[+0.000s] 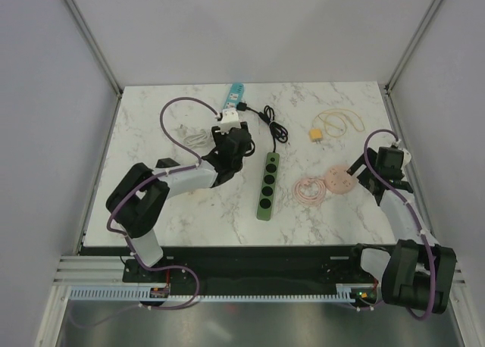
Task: Pull the plug off the socket
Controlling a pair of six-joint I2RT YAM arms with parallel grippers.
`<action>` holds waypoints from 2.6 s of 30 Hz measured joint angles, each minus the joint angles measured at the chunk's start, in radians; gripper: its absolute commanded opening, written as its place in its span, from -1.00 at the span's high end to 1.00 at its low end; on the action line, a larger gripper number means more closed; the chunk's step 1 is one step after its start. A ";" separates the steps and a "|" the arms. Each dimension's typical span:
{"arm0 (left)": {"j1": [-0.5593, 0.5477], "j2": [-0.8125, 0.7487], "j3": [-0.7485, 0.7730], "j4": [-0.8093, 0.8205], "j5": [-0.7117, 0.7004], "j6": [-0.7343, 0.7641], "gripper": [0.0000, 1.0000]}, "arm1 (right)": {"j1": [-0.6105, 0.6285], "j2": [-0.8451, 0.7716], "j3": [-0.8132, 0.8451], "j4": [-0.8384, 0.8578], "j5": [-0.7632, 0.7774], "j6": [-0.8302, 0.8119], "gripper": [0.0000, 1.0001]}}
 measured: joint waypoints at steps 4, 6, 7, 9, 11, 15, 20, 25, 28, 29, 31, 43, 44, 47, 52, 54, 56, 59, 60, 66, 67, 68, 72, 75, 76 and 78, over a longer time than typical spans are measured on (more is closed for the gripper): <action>0.001 -0.001 0.036 -0.177 -0.121 -0.130 0.96 | 0.000 -0.079 0.011 -0.027 0.015 -0.019 -0.94; 0.000 -0.001 0.031 -0.264 -0.148 -0.196 0.96 | 0.000 -0.097 0.011 -0.037 0.015 -0.025 -0.94; 0.000 -0.002 0.024 -0.303 -0.157 -0.226 0.96 | 0.000 -0.099 0.011 -0.040 0.013 -0.026 -0.95; 0.000 -0.003 0.008 -0.368 -0.173 -0.278 0.95 | 0.000 -0.099 0.011 -0.047 0.003 -0.028 -0.96; 0.002 -0.004 -0.004 -0.413 -0.179 -0.312 0.95 | 0.000 -0.098 0.011 -0.050 -0.006 -0.029 -0.96; 0.018 -0.004 -0.008 -0.464 -0.174 -0.354 0.94 | 0.000 -0.097 0.011 -0.054 -0.018 -0.032 -0.95; 0.061 -0.004 -0.008 -0.476 -0.130 -0.389 0.88 | 0.000 -0.097 0.010 -0.054 -0.021 -0.039 -0.95; 0.105 -0.005 -0.008 -0.481 -0.082 -0.419 0.54 | 0.000 -0.096 0.008 -0.053 -0.029 -0.041 -0.96; 0.117 -0.007 -0.008 -0.481 -0.065 -0.430 0.07 | 0.000 -0.096 0.006 -0.052 -0.037 -0.041 -0.96; 0.119 -0.008 -0.008 -0.481 -0.064 -0.433 -0.14 | 0.001 -0.096 0.002 -0.051 -0.038 -0.041 -0.95; 0.119 -0.008 -0.008 -0.481 -0.063 -0.435 -0.32 | 0.002 -0.096 -0.006 -0.051 -0.040 -0.040 -0.96; 0.120 -0.008 -0.008 -0.486 -0.046 -0.446 -0.99 | 0.055 -0.094 -0.024 -0.051 -0.043 -0.040 -0.96; 0.120 -0.008 -0.008 -0.486 -0.045 -0.446 -1.00 | 0.059 -0.094 -0.024 -0.051 -0.043 -0.040 -0.96; 0.120 -0.008 -0.008 -0.486 -0.044 -0.444 -1.00 | 0.069 -0.094 -0.024 -0.051 -0.043 -0.040 -0.96; 0.095 -0.021 0.007 -0.488 -0.043 -0.397 -1.00 | 0.102 -0.094 -0.024 -0.051 -0.052 -0.048 -0.96; 0.069 -0.046 0.013 -0.488 -0.037 -0.354 -1.00 | 0.140 -0.105 -0.024 -0.053 -0.063 -0.058 -0.96; 0.029 -0.097 0.014 -0.483 -0.024 -0.305 -0.99 | 0.206 -0.125 -0.021 -0.055 -0.069 -0.065 -0.96; -0.035 -0.213 -0.008 -0.454 0.047 -0.248 -0.99 | 0.359 -0.160 0.003 -0.061 -0.070 -0.067 -0.96; -0.055 -0.257 -0.027 -0.440 0.081 -0.239 -0.99 | 0.396 -0.169 0.010 -0.059 -0.071 -0.065 -0.96; -0.121 -0.650 -0.408 -0.249 0.355 -0.244 -0.99 | 0.699 -0.200 0.014 -0.026 -0.007 0.006 -0.96; -0.125 -0.697 -0.467 -0.229 0.387 -0.255 -0.99 | 0.760 -0.198 0.007 -0.015 0.007 0.025 -0.96; -0.127 -0.757 -0.539 -0.202 0.431 -0.272 -0.99 | 0.840 -0.196 -0.004 -0.003 0.038 0.049 -0.96; -0.131 -1.018 -0.795 -0.143 0.563 -0.357 -1.00 | 1.062 -0.174 -0.056 0.029 0.143 0.145 -0.96; -0.131 -1.223 -0.908 -0.126 0.618 -0.409 -0.99 | 1.141 -0.201 -0.132 0.062 0.197 0.209 -0.96; -0.131 -1.292 -0.937 -0.114 0.633 -0.423 -1.00 | 1.147 -0.217 -0.155 0.069 0.206 0.222 -0.95; -0.131 -1.428 -0.968 -0.118 0.662 -0.452 -0.99 | 1.148 -0.283 -0.225 0.106 0.212 0.256 -0.96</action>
